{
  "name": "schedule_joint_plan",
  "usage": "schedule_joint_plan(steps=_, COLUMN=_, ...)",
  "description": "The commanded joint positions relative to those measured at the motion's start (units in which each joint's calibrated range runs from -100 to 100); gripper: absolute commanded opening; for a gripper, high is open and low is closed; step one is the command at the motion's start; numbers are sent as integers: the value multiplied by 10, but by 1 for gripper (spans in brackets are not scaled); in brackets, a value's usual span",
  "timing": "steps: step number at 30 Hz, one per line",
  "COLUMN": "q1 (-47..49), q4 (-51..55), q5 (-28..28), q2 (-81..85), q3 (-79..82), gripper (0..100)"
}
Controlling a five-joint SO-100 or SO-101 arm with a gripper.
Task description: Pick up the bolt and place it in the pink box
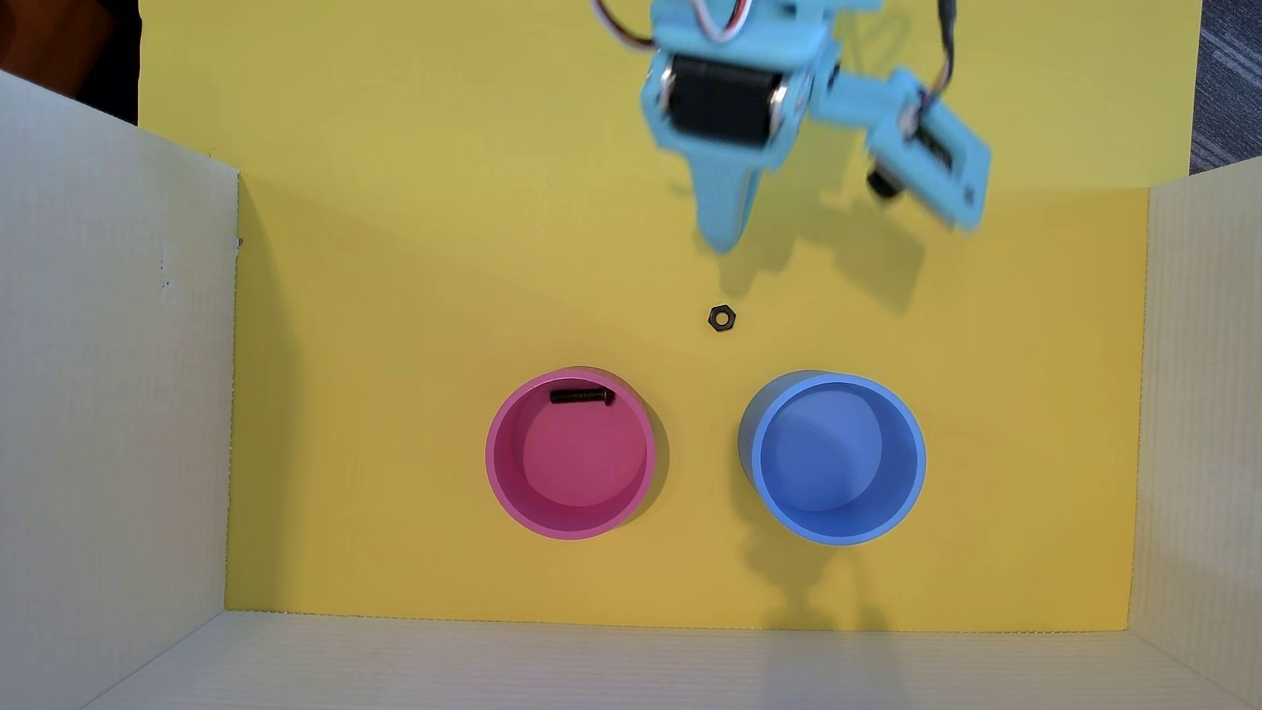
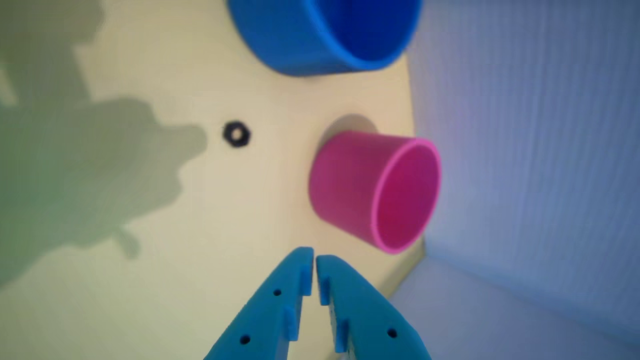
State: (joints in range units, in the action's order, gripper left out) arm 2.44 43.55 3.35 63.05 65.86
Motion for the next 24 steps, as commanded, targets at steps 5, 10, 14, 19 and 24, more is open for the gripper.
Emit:
schedule_joint_plan(steps=5, q1=4, q4=-18, q5=-18, q2=292, q3=202, gripper=1)
schedule_joint_plan(steps=10, q1=6, q4=-18, q5=-18, q2=359, q3=265, gripper=1)
schedule_joint_plan(steps=14, q1=6, q4=-19, q5=-13, q2=343, q3=269, gripper=1)
schedule_joint_plan(steps=19, q1=6, q4=38, q5=-12, q2=343, q3=265, gripper=1)
schedule_joint_plan(steps=24, q1=76, q4=227, q5=-11, q2=343, q3=262, gripper=1)
